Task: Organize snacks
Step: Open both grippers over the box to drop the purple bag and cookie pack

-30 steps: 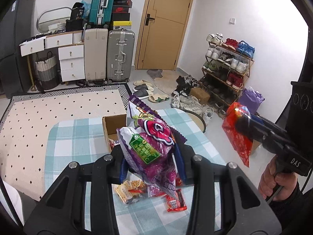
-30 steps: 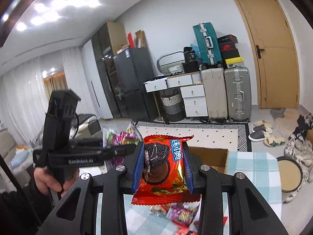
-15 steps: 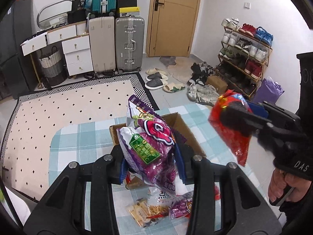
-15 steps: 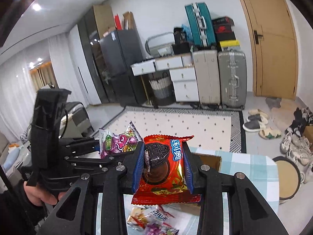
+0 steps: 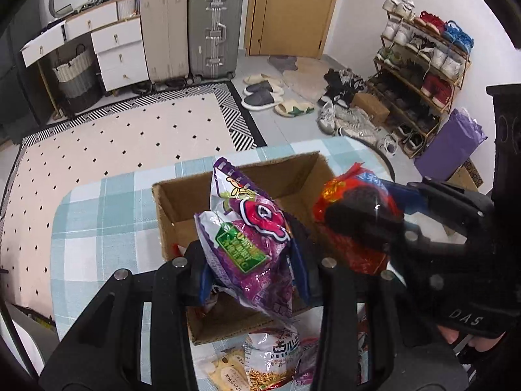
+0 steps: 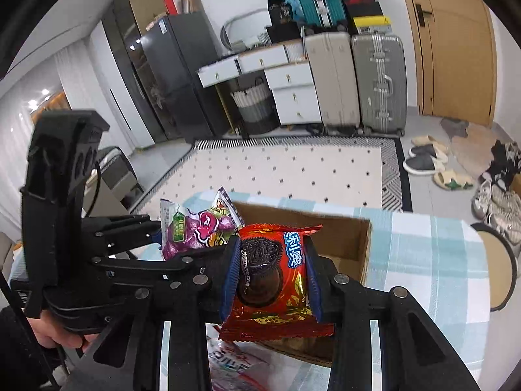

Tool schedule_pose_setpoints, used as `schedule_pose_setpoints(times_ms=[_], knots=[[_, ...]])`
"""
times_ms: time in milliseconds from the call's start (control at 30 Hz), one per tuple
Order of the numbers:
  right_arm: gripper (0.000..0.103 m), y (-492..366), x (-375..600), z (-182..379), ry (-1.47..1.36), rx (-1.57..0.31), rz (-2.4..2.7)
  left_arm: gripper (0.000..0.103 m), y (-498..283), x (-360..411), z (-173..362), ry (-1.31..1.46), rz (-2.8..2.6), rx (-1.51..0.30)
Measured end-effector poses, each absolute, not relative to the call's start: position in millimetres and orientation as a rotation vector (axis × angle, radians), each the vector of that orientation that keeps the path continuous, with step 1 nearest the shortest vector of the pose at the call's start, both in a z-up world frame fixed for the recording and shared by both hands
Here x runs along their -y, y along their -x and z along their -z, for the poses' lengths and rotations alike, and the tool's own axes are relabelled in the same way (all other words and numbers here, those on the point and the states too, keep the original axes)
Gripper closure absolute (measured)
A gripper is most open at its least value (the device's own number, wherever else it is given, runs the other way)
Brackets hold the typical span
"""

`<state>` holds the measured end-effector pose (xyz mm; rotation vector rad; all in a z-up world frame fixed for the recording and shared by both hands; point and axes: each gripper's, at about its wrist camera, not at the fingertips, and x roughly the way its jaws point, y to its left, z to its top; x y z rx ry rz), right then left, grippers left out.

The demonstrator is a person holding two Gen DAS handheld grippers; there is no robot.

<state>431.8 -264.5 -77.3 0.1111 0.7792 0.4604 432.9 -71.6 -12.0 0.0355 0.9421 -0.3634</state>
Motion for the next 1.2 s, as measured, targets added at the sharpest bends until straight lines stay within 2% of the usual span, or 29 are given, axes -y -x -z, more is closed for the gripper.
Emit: schedule_pose_setpoints(times_ms=[233, 567, 733, 800, 867, 933, 1033, 1200], knots=[[0.067, -450, 274, 112, -0.124, -0.822, -0.446, 0.066, -462, 81, 44, -0.018, 0.352, -0.964], [0.067, -460, 278, 134, -0.093, -0.842, -0.431, 0.066, -490, 88, 81, 0.016, 0.343, -1.011], [0.065, -458, 282, 132, -0.100, -0.832, -0.426, 0.056, -491, 82, 89, 0.023, 0.324, -1.027], [0.064, -454, 288, 126, -0.115, -0.821, -0.421, 0.041, -487, 76, 85, 0.022, 0.311, -1.021], [0.062, -448, 291, 119, -0.114, -0.810, -0.422, 0.036, -480, 68, 75, 0.034, 0.307, -0.989], [0.060, -439, 296, 109, -0.128, -0.791, -0.428, 0.022, -470, 59, 66, 0.036, 0.292, -0.967], [0.054, -421, 303, 93, -0.149, -0.751, -0.431, 0.022, -453, 48, 53, 0.052, 0.274, -0.935], [0.052, -389, 311, 68, -0.152, -0.705, -0.433, 0.021, -415, 36, 31, 0.046, 0.260, -0.899]])
